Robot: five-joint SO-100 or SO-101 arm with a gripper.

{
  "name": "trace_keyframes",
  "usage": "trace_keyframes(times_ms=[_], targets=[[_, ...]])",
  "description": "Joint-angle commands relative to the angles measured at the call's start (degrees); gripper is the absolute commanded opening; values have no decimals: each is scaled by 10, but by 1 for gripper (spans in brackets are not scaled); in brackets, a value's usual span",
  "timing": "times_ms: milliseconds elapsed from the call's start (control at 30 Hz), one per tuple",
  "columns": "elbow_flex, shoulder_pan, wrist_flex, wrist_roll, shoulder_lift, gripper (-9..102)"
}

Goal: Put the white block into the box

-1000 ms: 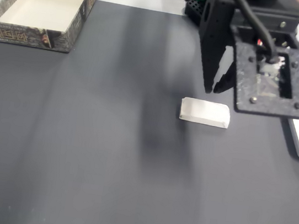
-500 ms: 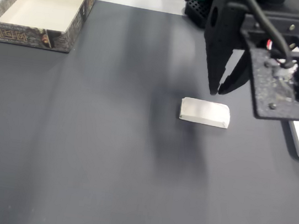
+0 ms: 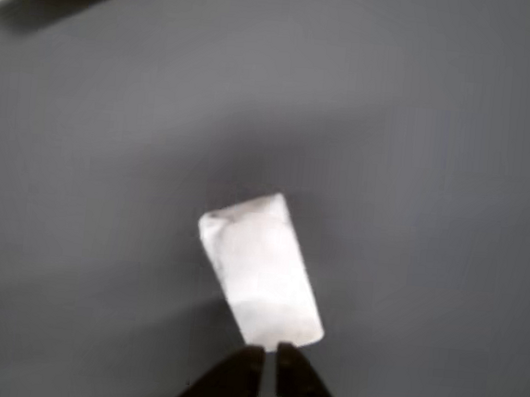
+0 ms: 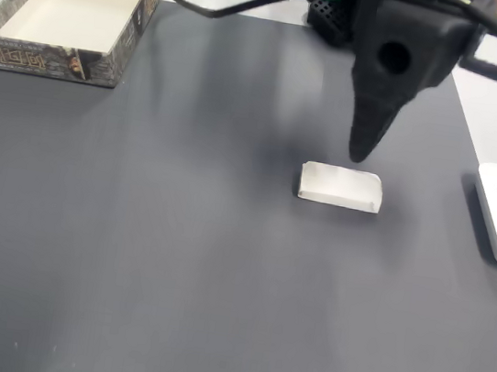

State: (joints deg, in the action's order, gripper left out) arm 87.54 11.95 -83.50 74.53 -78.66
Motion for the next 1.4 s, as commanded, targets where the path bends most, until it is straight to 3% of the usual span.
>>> trace_keyframes(times_ms=[0, 333, 633, 1067, 1133, 1200, 1367], targets=[[-21, 6, -9, 25, -18, -2], [-21, 13, -11, 207, -25, -1], [-8, 9, 25, 178, -25, 13], [5, 27, 32, 194, -25, 18], [5, 31, 38, 194, -26, 22], [5, 33, 47, 200, -25, 39], [5, 30, 63, 206, -18, 40]])
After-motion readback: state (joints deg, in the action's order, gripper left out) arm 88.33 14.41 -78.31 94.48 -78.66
